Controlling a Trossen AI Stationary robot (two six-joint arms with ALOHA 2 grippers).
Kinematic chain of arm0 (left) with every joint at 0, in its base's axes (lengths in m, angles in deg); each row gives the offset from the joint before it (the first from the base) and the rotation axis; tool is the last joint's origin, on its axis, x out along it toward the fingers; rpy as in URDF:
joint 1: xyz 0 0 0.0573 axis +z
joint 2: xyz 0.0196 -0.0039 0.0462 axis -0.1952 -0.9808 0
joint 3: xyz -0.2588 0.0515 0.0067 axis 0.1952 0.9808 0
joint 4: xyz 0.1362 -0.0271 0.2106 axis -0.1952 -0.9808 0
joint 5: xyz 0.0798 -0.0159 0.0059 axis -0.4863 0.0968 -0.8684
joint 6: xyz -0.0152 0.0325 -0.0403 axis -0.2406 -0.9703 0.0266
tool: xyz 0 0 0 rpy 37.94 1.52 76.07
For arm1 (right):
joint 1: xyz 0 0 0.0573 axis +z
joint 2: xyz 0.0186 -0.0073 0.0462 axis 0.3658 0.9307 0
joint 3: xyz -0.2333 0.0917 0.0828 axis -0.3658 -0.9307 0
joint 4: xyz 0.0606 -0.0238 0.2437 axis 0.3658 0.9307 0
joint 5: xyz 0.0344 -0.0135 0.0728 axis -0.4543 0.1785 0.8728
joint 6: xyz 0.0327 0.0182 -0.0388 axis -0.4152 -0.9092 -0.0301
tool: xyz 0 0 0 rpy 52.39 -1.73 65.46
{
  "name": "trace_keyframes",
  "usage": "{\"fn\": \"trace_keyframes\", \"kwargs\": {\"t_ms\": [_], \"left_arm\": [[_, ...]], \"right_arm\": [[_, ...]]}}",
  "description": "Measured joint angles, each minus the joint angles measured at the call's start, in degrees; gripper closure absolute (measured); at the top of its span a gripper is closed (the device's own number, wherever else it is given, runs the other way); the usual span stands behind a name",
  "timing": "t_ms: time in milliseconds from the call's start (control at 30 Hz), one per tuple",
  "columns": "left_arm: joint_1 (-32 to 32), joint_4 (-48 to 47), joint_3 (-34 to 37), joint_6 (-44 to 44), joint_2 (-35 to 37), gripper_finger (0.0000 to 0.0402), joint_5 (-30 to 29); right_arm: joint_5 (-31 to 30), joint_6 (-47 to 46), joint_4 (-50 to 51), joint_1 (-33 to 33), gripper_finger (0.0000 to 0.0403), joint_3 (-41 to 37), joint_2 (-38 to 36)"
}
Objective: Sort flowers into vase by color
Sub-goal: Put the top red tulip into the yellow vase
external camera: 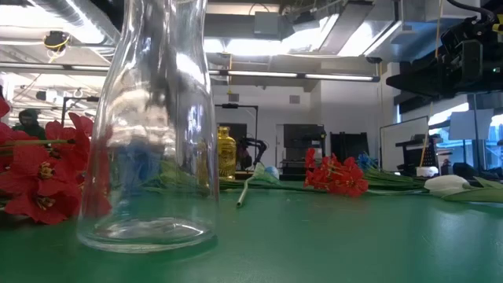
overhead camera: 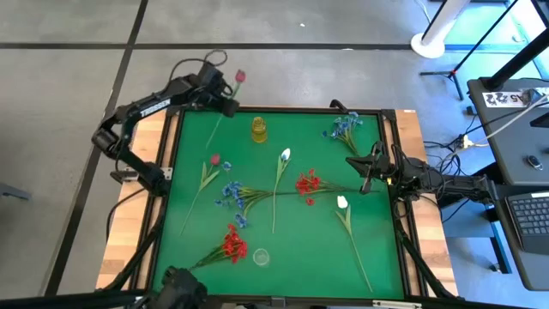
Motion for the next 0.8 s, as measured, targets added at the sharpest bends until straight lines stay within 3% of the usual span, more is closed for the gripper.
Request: {"fn": "trace_keyframes", "kwargs": {"t_ms": [200,300,400,567,800], "left_arm": [[-6.2,19.6,-0.4,2.0,5.4,0.0399,10.8],[-10.9,29.7,-0.4,1.4,5.7,0.0399,12.5],[-14.4,34.7,-0.4,-1.0,5.7,0.0399,9.4],[-18.1,38.2,0.4,-5.2,5.4,0.0399,-1.5],[-21.1,59.0,8.8,-5.7,5.4,0.0399,-4.5]], "right_arm": [[0.0,0.0,0.0,0.0,0.0384,0.0,0.0],[0.0,0.0,0.0,0.0,0.0384,0.0,0.0],[0.0,0.0,0.0,0.0,0.0384,0.0,0.0],[0.0,0.0,0.0,0.0,0.0384,0.0,0.0],[0.0,0.0,0.0,0.0,0.0384,0.0,0.0]]}}
